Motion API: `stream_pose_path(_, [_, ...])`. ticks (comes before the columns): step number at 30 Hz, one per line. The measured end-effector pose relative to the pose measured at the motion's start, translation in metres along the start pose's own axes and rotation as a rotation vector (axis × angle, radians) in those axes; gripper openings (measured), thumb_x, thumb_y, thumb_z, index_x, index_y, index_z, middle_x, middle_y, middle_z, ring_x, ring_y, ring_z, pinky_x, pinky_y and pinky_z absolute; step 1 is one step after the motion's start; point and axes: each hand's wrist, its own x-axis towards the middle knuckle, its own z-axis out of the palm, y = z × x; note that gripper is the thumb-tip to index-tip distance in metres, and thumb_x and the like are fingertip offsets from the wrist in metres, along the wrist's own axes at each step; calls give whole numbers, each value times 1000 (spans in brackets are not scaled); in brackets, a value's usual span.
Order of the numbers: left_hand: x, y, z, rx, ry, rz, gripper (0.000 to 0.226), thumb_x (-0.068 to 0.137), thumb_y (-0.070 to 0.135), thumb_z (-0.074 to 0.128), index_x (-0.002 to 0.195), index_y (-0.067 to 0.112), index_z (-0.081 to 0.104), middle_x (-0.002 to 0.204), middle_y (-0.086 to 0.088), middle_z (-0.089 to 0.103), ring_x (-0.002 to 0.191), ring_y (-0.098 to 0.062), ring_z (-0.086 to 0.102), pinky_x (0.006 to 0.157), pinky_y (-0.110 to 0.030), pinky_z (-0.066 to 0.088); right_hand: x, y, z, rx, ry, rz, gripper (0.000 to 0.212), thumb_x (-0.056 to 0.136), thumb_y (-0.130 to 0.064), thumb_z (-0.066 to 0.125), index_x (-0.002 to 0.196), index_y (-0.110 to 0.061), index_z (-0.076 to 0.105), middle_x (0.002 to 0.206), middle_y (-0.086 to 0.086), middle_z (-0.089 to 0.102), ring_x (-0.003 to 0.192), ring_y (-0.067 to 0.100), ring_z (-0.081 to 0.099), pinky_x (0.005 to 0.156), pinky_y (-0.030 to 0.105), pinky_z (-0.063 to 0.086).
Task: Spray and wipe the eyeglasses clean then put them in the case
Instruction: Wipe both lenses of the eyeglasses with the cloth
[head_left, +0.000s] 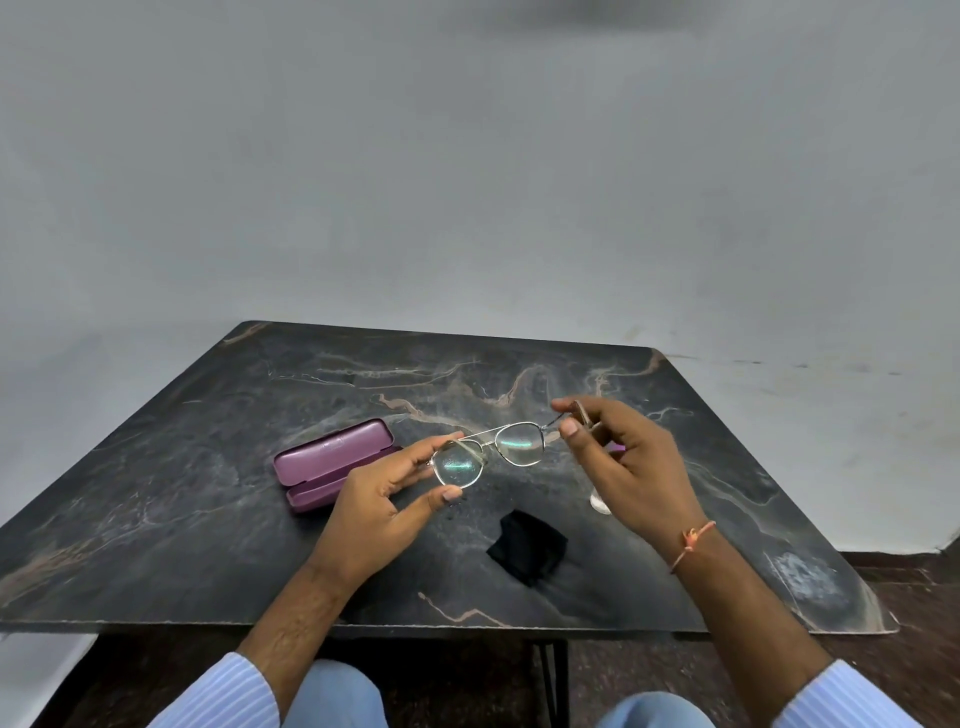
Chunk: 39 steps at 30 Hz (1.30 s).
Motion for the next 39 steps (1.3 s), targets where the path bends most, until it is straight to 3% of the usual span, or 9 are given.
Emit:
stream_pose_path(3, [-1,-1,1,13,-8,6,58,95,24,81,151,20,65,150,14,69,145,-8,61,119,-30,52,10,1,-4,-26,-29,-73,13,99,-31,72,107,-34,81,98,-17,73,80,13,65,67,16,49])
stream_pose_path(7, [0,-1,1,6,-13,10,59,95,22,82,150,23,64,149,15,70,144,-9,63,117,-27,53,18,4,-5,-136,-130,-174,16,95,-35,75,108,-32,84,99,-12,68,84,15,64,66,13,43])
stream_pose_path(15, [0,2,3,39,-4,48,59,92,23,84,147,32,64,146,23,70,139,-6,66,111,-22,55,27,4,12,-421,-268,-411,20,98,-35,73,115,-31,83,96,-12,68,85,2,60,72,6,37])
stream_pose_path(21, [1,-1,2,49,7,58,61,91,25,86,148,27,65,145,18,72,137,-6,68,111,-27,58,29,3,31,-554,-262,-488,16,97,-31,75,110,-28,83,90,-9,68,81,16,66,64,26,47])
stream_pose_path(24, [0,-4,1,74,20,69,62,90,23,89,148,20,67,144,12,74,136,-8,69,113,-33,58,28,4,35,-577,-257,-496,15,98,-32,74,110,-28,83,90,-8,68,81,18,66,63,28,47])
stream_pose_path(29, [0,-6,2,98,65,84,63,88,22,91,146,15,69,143,8,74,135,-6,69,112,-29,58,23,-2,26,-501,-247,-437,37,94,-34,79,130,-31,74,102,-14,68,78,-4,55,70,18,48])
stream_pose_path(31, [0,-6,2,113,82,81,62,87,22,92,145,14,70,142,8,75,134,-5,69,111,-28,58,16,-10,18,-397,-249,-366,49,90,-43,81,136,-36,69,106,-20,67,73,-2,56,69,11,45])
stream_pose_path(35, [1,-9,2,146,94,83,62,87,26,93,145,18,71,140,10,76,131,-3,71,110,-30,60,-1,-32,7,-27,-239,-300,55,77,-38,95,128,-33,74,105,-9,75,67,19,62,58,30,54])
stream_pose_path(39, [0,-8,2,121,102,85,62,87,30,91,145,18,71,140,10,76,131,-3,71,107,-30,62,-9,-37,6,225,-173,-214,25,85,-35,88,107,-26,83,87,3,76,63,23,61,57,41,51])
